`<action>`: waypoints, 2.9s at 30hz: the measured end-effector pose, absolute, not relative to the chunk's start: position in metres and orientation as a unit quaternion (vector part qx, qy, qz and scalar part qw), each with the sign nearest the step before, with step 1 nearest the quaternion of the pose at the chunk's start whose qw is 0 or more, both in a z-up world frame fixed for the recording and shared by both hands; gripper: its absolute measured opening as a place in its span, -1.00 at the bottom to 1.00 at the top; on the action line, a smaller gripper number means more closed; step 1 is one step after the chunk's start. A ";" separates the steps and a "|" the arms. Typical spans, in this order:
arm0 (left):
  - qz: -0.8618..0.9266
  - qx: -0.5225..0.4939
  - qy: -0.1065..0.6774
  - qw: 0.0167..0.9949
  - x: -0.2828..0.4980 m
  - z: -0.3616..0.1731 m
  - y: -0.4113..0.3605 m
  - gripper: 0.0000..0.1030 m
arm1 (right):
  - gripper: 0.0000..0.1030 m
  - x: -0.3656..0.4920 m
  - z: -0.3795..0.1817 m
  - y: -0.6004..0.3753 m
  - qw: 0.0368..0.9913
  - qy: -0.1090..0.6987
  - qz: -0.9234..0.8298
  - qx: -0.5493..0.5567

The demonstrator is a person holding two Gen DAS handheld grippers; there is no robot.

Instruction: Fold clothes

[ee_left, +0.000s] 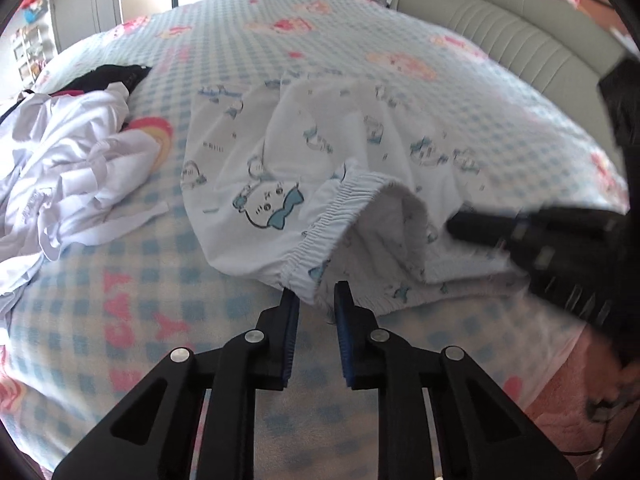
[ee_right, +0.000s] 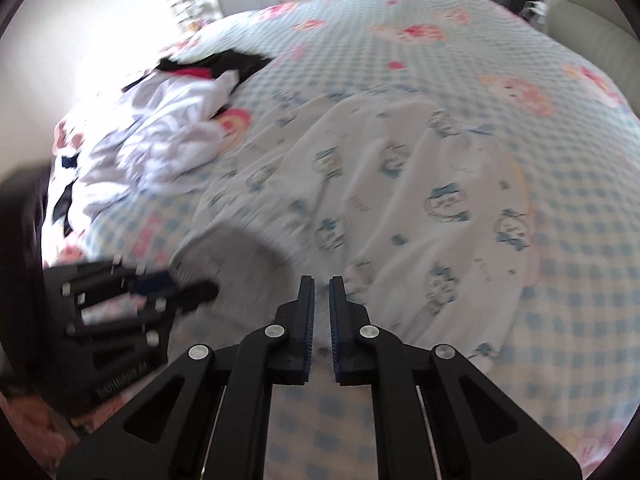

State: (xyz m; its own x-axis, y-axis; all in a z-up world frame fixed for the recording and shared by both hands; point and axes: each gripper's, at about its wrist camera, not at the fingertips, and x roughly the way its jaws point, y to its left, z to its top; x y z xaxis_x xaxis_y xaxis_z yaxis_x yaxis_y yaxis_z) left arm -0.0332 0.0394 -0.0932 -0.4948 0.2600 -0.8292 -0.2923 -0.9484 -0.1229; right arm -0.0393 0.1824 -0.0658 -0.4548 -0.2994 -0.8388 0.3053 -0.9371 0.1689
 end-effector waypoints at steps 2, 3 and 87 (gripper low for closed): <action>0.869 -0.467 0.017 0.165 -0.033 -0.083 0.037 -0.67 | -0.41 -0.037 -0.069 0.174 0.194 0.003 -0.850 0.489; 0.871 -0.462 0.016 0.167 -0.033 -0.079 0.036 -0.67 | -0.24 -0.037 -0.070 0.170 0.199 0.004 -0.850 0.488; 0.859 -0.461 0.151 0.165 -0.051 -0.102 0.076 0.01 | -0.25 -0.036 -0.107 0.218 0.117 -0.009 -0.823 0.556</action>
